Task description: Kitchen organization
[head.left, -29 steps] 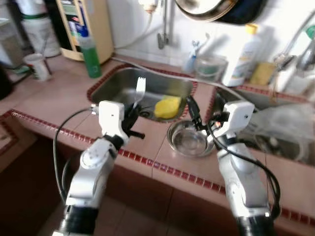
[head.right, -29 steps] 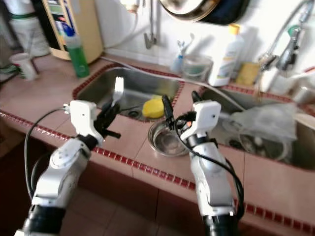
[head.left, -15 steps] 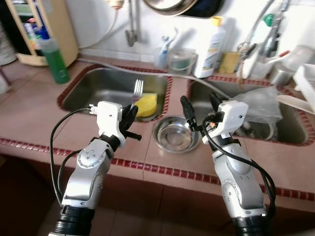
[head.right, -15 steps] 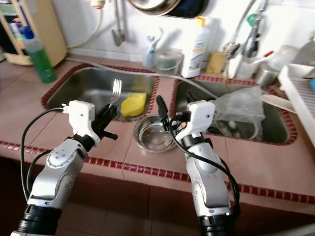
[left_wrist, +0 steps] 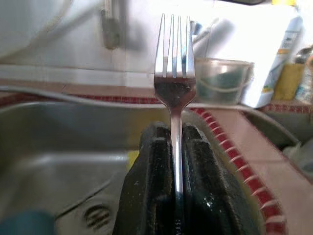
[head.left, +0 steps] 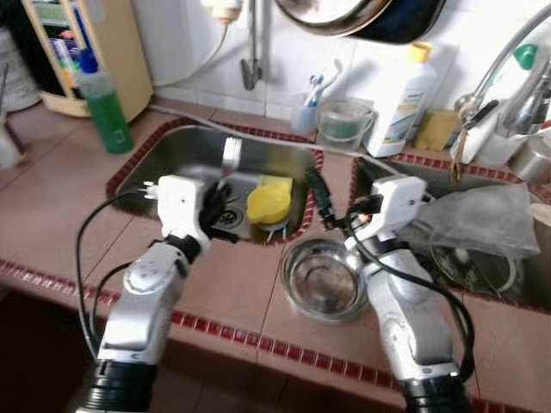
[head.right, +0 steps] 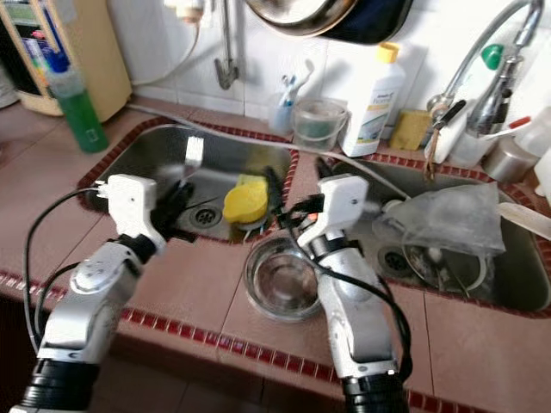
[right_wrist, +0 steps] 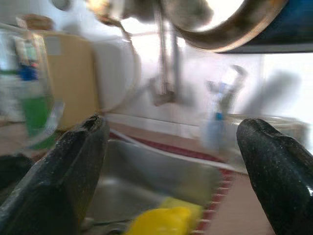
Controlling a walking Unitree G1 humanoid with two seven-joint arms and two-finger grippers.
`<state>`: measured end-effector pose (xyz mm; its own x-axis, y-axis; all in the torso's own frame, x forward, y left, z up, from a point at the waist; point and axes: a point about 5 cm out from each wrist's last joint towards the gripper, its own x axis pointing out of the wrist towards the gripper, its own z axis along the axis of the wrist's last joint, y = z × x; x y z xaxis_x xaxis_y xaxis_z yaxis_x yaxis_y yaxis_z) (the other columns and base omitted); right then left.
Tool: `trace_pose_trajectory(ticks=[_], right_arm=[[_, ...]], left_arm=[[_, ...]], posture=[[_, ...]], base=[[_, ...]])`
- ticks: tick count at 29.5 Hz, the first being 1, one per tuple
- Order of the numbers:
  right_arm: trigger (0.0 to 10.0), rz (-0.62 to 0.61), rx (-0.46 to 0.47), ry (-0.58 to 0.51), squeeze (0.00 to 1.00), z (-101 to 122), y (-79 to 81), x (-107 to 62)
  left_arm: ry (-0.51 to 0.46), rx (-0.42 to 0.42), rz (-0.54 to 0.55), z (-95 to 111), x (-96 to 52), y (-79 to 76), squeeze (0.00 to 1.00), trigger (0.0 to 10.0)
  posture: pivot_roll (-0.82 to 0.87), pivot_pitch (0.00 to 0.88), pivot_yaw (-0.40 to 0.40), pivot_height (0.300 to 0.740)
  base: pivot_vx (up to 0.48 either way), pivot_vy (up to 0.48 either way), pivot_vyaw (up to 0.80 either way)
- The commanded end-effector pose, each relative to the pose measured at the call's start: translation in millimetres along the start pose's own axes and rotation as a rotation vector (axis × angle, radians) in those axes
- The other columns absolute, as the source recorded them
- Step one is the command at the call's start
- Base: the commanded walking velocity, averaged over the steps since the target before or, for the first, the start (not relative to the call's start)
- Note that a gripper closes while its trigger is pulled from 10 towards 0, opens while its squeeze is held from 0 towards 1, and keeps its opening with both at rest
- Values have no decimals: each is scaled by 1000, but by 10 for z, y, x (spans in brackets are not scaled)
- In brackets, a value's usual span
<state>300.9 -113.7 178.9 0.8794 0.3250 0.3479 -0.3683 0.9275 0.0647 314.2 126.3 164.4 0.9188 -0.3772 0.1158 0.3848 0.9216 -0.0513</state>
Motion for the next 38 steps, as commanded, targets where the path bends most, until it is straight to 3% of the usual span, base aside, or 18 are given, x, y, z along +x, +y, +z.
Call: trace_pose_trajectory(ticks=[1,9,20,38], right_arm=[[10000,-6,-3,-19,0,48,-11,2],[10000,7,4,4,0,33,7,-7],[10000,54,11,61,0,-5,105,-133],[10000,7,47,200,0,-3,253,-677]], left_arm=[[-2,1,-7,-2,-15,-36,0,10000],[7,43,-40,18,24,-7,0,10000],[69,148,-120,-14,262,70,0,10000],[140,206,-236,-103,659,65,0,10000]], posture=[[-38,61,1,740],[-37,65,-4,740],[-74,86,14,740],[-190,159,64,740]], base=[[0,0,0],[0,0,0],[0,0,0],[0,0,0]])
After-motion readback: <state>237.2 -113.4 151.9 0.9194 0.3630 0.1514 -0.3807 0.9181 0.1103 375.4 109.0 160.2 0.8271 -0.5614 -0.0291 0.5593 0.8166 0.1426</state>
